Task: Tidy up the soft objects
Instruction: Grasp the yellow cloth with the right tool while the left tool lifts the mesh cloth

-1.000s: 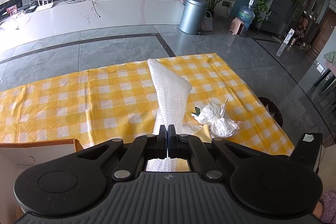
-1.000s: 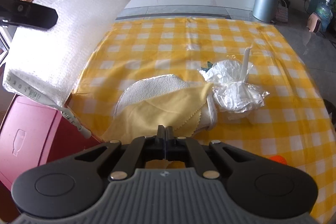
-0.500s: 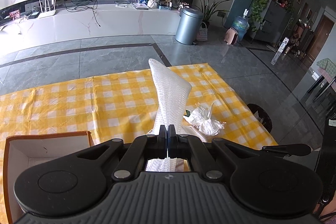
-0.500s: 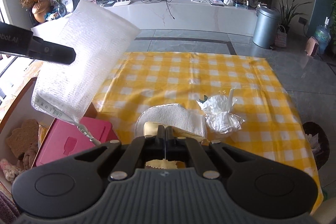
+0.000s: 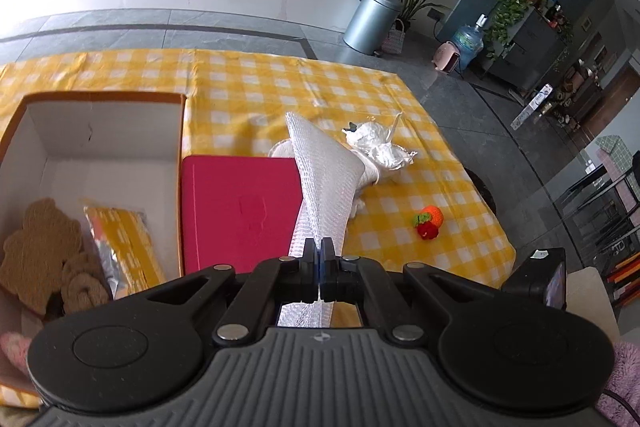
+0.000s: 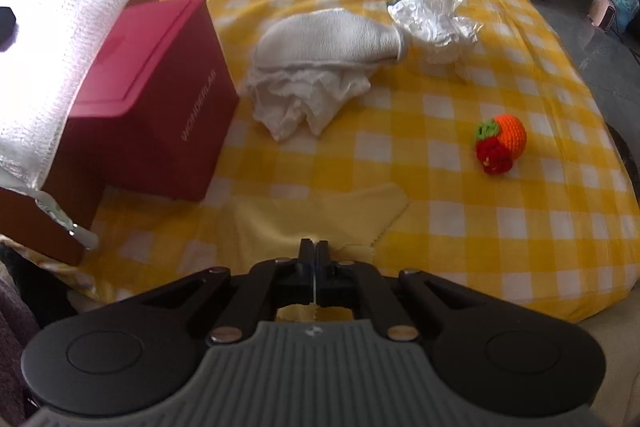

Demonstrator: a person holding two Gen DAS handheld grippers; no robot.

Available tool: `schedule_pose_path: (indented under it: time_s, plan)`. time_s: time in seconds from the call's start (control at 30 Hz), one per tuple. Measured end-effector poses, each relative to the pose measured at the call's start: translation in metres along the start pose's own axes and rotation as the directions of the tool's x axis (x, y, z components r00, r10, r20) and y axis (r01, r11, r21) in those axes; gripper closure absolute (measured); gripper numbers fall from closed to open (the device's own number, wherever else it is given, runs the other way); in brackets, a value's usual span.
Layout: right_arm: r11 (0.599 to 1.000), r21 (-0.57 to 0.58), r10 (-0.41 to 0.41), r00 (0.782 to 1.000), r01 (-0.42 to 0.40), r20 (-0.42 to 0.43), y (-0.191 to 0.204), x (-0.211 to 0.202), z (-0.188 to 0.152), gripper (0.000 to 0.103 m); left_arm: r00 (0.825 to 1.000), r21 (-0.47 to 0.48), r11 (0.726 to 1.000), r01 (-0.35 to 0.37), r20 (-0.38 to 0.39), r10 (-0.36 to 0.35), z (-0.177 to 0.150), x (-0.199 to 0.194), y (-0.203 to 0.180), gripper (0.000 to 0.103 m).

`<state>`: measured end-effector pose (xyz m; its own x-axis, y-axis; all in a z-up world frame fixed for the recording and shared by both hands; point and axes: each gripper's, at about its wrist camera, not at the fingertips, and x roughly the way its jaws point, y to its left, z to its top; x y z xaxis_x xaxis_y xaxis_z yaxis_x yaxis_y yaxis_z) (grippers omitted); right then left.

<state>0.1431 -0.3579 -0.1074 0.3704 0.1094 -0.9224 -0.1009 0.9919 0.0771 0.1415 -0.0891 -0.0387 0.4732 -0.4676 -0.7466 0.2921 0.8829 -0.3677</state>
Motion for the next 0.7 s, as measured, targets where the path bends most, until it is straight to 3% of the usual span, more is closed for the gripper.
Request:
schedule_pose_path:
  time_s: [0.07, 0.1, 0.17, 0.2, 0.33, 0.43, 0.57, 0.63, 0.7]
  plan:
    - [0.999, -0.037, -0.008, 1.0, 0.008, -0.021, 0.004, 0.005, -0.001, 0.09, 1.0, -0.028, 1.0, -0.005, 0.0, 0.005, -0.006, -0.001, 0.005, 0.103]
    - [0.998, -0.057, -0.003, 0.999, 0.001, -0.032, 0.006, 0.008, 0.0, 0.063, 1.0, -0.037, 0.999, -0.008, 0.003, 0.009, -0.009, -0.003, 0.006, 0.102]
    - [0.993, -0.114, 0.003, 0.999, -0.008, -0.045, 0.013, 0.013, 0.002, 0.024, 1.0, -0.048, 0.999, -0.016, 0.009, 0.016, -0.014, -0.007, 0.007, 0.102]
    - [0.99, -0.144, -0.009, 0.999, 0.003, -0.042, 0.017, 0.016, 0.004, 0.02, 1.0, -0.052, 0.998, -0.018, 0.013, 0.019, -0.016, -0.009, 0.008, 0.102]
    - [0.961, -0.276, -0.057, 0.996, 0.036, -0.068, 0.031, 0.036, 0.011, 0.015, 0.999, -0.078, 0.996, -0.03, 0.025, 0.032, -0.024, -0.019, 0.013, 0.102]
    - [0.966, -0.26, -0.033, 0.991, -0.002, -0.131, 0.03, 0.051, 0.014, 0.015, 0.999, -0.093, 0.995, -0.038, 0.031, 0.041, -0.028, -0.023, 0.017, 0.102]
    - [0.983, -0.173, 0.024, 0.985, -0.054, -0.168, 0.018, 0.057, 0.015, 0.028, 0.998, -0.094, 0.995, -0.044, 0.038, 0.048, -0.03, -0.027, 0.021, 0.102]
    - [0.986, -0.164, 0.01, 0.988, -0.036, -0.157, 0.015, 0.054, 0.015, 0.038, 0.998, -0.097, 0.994, -0.042, 0.04, 0.046, -0.03, -0.027, 0.022, 0.102]
    - [0.987, -0.154, 0.009, 0.989, -0.032, -0.147, 0.014, 0.05, 0.014, 0.059, 0.998, -0.1, 0.994, -0.036, 0.04, 0.04, -0.03, -0.027, 0.022, 0.102]
